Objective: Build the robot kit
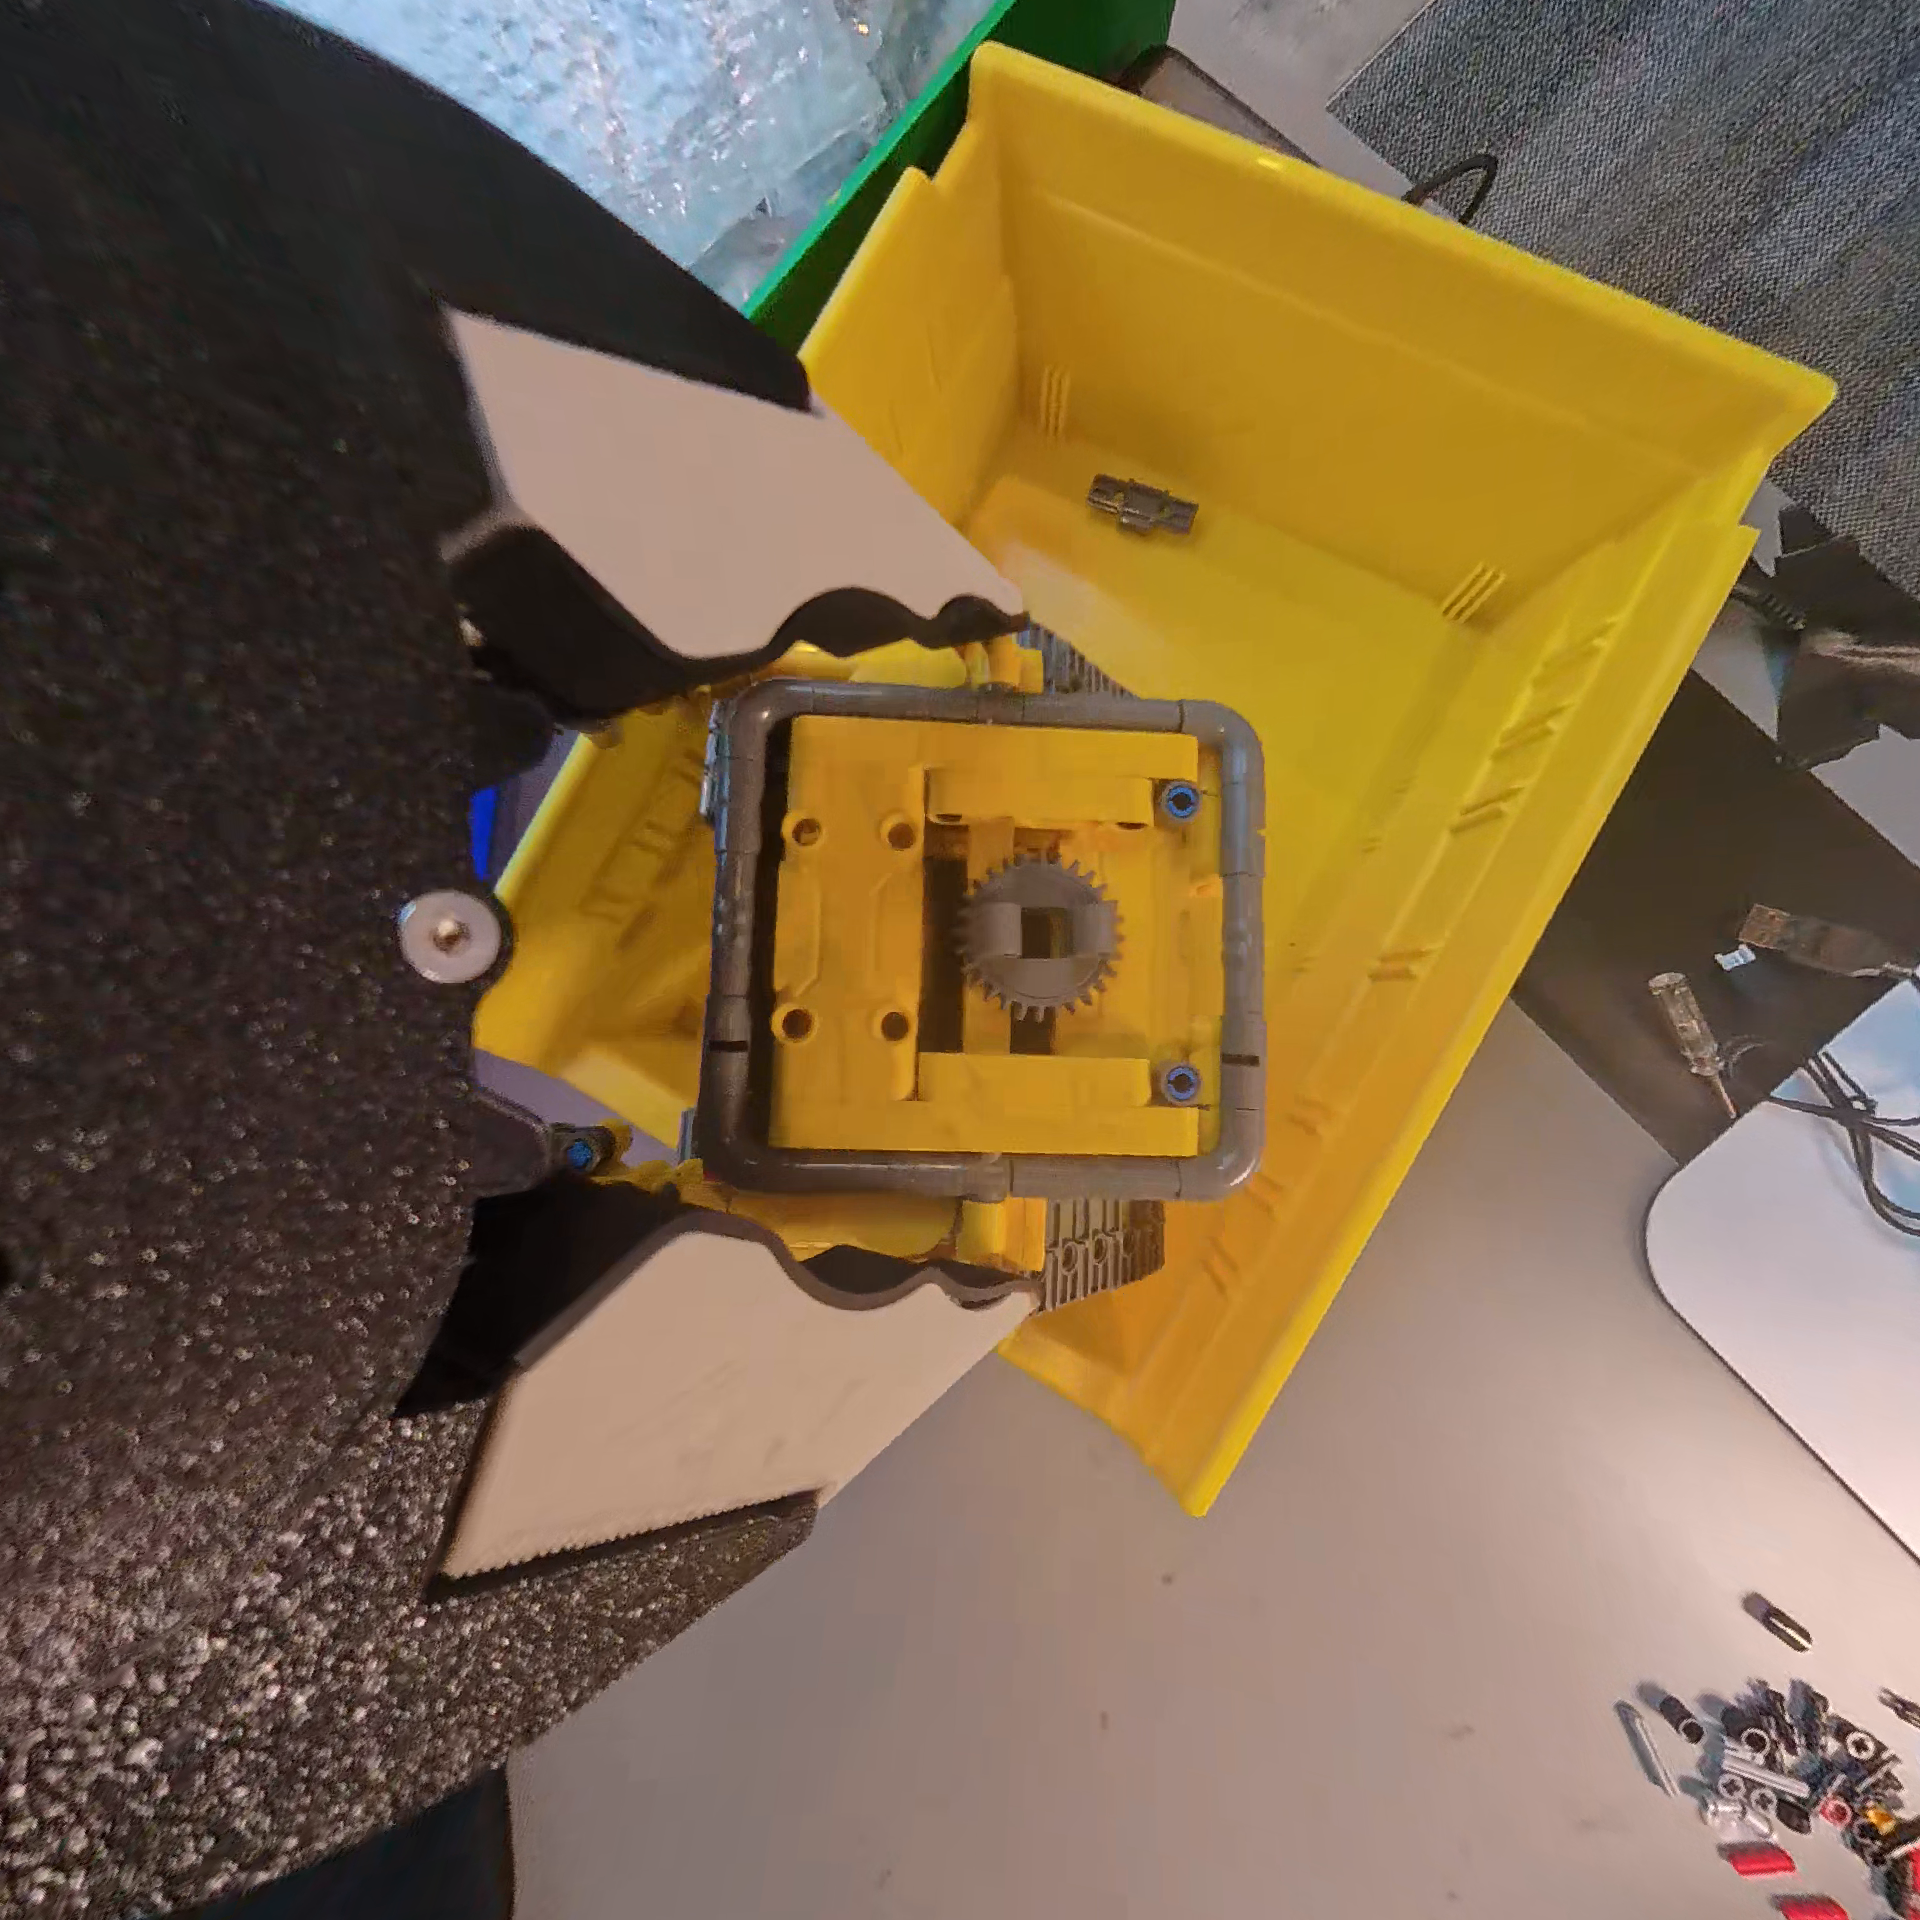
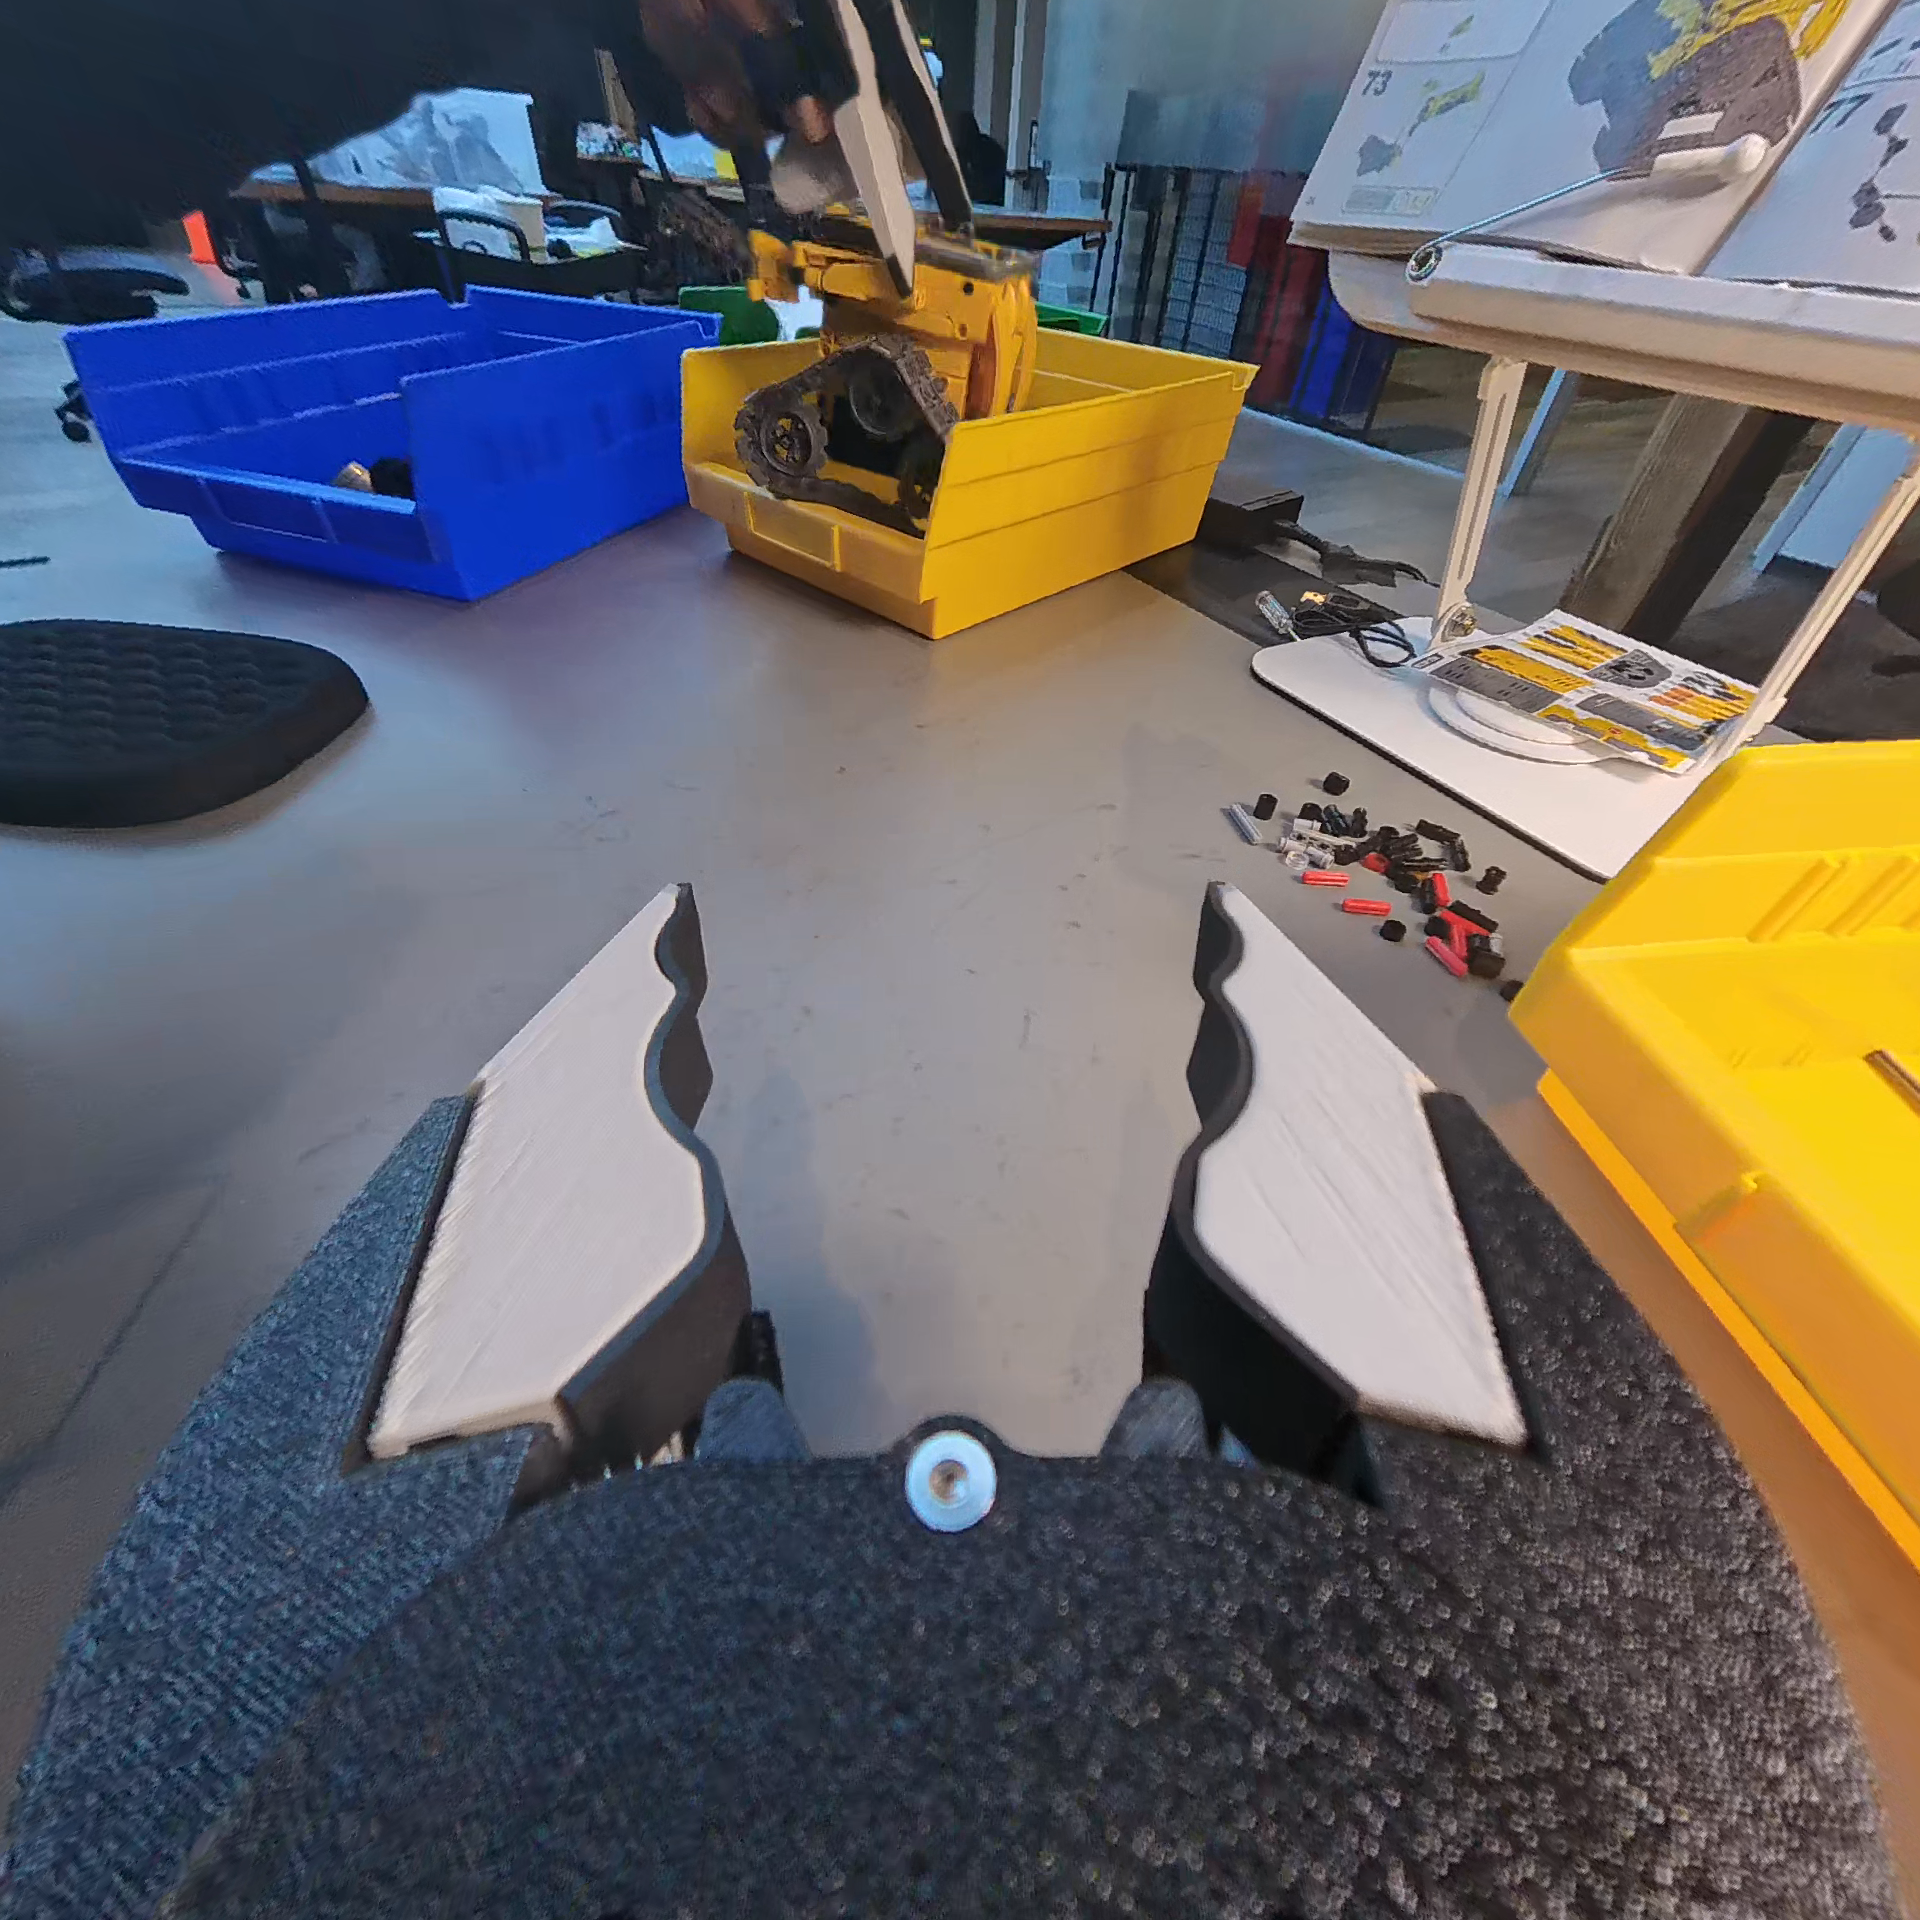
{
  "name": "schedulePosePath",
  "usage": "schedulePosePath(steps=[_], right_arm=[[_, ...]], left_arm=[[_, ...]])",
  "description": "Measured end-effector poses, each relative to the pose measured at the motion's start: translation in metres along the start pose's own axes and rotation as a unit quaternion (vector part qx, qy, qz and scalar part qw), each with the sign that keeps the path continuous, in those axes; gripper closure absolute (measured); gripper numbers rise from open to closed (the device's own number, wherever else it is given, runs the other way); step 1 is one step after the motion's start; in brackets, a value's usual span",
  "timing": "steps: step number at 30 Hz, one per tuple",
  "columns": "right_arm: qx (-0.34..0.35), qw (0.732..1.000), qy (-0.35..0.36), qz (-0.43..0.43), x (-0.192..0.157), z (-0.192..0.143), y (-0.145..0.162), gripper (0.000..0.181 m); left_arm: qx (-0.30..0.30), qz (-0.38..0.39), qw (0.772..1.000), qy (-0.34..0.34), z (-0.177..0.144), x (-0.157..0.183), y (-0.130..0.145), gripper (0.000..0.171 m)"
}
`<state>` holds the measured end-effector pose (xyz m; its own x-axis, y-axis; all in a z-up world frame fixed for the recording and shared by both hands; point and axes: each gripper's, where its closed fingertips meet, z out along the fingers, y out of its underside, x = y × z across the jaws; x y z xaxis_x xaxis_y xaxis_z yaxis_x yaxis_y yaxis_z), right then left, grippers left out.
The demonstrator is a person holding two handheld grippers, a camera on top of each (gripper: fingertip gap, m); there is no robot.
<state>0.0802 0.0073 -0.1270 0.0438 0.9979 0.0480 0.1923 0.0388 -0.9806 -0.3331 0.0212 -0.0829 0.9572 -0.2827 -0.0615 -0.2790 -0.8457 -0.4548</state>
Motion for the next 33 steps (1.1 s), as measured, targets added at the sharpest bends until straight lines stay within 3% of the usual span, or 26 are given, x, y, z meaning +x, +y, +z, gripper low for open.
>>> schedulePosePath(steps=[11, 13, 17, 21, 24, 26, 30, 33], right_arm=[[0.002, 1.0, -0.005, 0.011, 0.001, 0.001, 0.001, 0.086], [0.002, 1.0, -0.007, 0.012, 0.001, 0.001, 0.001, 0.086], [0.001, 1.0, -0.009, 0.011, 0.0, 0.001, 0.001, 0.086], [-0.002, 1.0, -0.012, 0.012, -0.001, 0.002, 0.002, 0.086], [-0.003, 1.0, -0.011, 0.011, -0.001, 0.002, 0.002, 0.086], [-0.002, 1.0, -0.008, 0.007, -0.001, 0.001, 0.002, 0.086], [-0.004, 1.0, -0.007, 0.004, -0.001, 0.001, 0.002, 0.085], [-0.003, 1.0, -0.007, 0.0, -0.003, 0.002, 0.001, 0.085]], left_arm=[[-0.001, 0.0, 1.0, -0.007, 0.021, -0.02, -0.017, 0.057], [-0.018, 0.002, 1.0, -0.025, 0.028, -0.03, -0.01, 0.073], [0.004, -0.034, 0.999, -0.013, 0.034, -0.036, -0.007, 0.072], [0.028, -0.02, 0.999, -0.025, 0.025, -0.032, -0.013, 0.07], [0.102, -0.012, 0.994, -0.039, 0.001, -0.027, -0.034, 0.061], [0.206, -0.002, 0.976, -0.07, -0.031, -0.021, -0.061, 0.059], [0.413, 0.007, 0.906, -0.093, -0.106, 0.031, -0.095, 0.055], [0.531, -0.005, 0.844, -0.073, -0.141, 0.091, -0.089, 0.059]])
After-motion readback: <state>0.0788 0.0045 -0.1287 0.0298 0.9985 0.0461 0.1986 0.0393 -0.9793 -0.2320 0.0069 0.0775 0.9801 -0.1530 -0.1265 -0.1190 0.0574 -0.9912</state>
